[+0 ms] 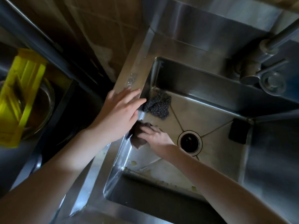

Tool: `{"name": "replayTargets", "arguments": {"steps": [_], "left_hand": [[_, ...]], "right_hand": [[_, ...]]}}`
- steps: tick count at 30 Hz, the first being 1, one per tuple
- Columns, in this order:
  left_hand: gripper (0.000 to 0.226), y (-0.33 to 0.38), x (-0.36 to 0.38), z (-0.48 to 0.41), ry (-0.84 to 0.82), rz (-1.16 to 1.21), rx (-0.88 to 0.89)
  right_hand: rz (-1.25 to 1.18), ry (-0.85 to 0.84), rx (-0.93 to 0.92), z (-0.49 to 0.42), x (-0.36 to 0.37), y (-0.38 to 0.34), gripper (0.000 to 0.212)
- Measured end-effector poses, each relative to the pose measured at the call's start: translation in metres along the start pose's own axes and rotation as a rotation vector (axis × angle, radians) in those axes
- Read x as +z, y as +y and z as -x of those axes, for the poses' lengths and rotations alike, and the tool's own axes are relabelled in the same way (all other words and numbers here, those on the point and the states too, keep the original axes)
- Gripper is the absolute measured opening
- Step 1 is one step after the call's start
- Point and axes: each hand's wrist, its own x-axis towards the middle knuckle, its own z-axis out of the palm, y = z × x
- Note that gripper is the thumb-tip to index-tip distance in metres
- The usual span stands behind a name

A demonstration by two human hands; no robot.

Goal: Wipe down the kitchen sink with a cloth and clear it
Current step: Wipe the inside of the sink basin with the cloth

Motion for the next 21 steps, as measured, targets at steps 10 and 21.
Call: {"name": "replayTargets", "arguments": {"steps": [10,21], "left_hand": [[0.038,-0.009,0.007,0.017,-0.002,-0.005,-0.012],[0.036,-0.001,0.010,0.033,0.013,0.003,-0.016]], "right_hand": [[-0.067,-0.332,0.073,0.039,0.057,0.034,0.040],[0.025,-0.374,0.099,0.098,0.068,0.065,0.067]]}}
